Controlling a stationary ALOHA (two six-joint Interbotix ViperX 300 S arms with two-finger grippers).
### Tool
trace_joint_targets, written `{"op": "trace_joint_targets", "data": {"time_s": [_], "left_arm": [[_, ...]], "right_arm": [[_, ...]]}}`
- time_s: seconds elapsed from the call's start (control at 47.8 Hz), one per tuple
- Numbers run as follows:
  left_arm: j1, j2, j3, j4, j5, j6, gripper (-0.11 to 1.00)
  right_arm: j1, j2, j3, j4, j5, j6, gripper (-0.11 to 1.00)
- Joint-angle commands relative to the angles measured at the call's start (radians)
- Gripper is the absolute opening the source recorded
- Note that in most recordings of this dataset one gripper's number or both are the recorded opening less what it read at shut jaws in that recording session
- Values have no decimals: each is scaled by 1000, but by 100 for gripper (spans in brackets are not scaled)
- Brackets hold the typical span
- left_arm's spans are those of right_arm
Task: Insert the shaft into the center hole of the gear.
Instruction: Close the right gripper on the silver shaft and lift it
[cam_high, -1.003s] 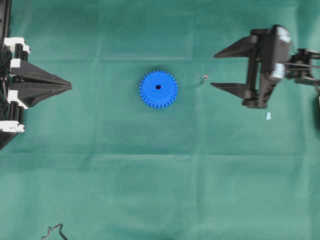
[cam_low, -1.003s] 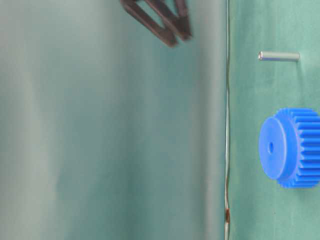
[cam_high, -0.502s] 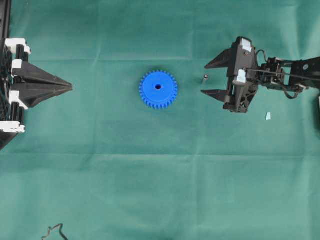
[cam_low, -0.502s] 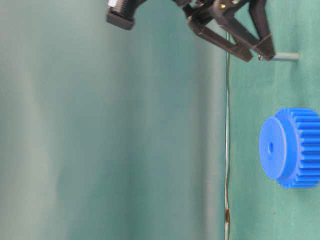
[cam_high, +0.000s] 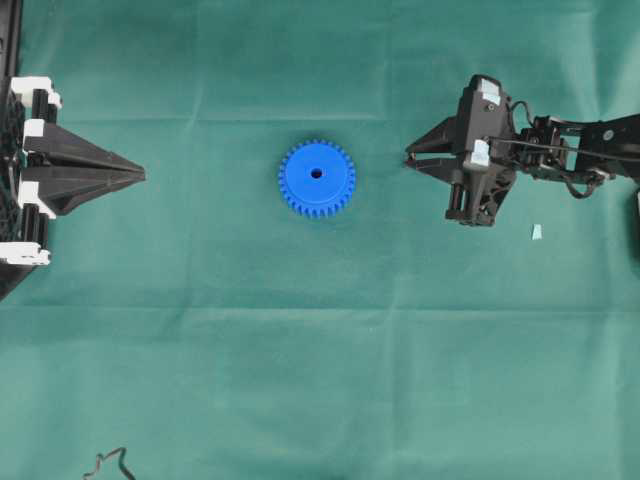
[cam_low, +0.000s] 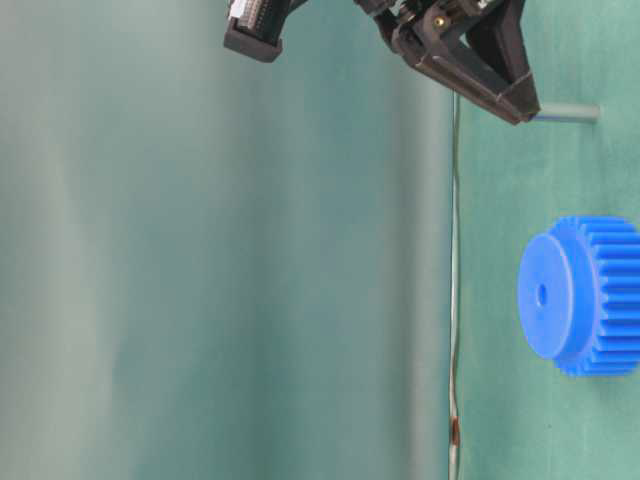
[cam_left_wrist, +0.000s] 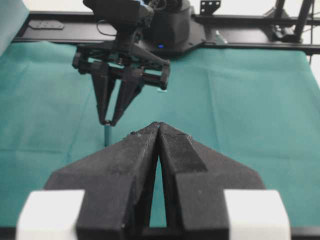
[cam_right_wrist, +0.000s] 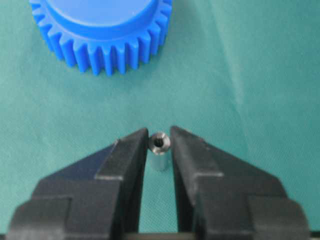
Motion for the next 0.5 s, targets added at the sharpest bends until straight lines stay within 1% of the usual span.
{"op": "trace_joint_targets", "data": {"time_s": [0.0, 0.376, 0.481], "left_arm": [[0, 8, -25, 2, -5, 2, 0], [0, 8, -25, 2, 2, 2, 0], [0, 6, -26, 2, 2, 2, 0]], "right_arm": [[-2, -9, -8, 3, -2, 0, 16], [-2, -23, -21, 3, 3, 0, 16], [-3, -57, -37, 3, 41, -2, 16]]}}
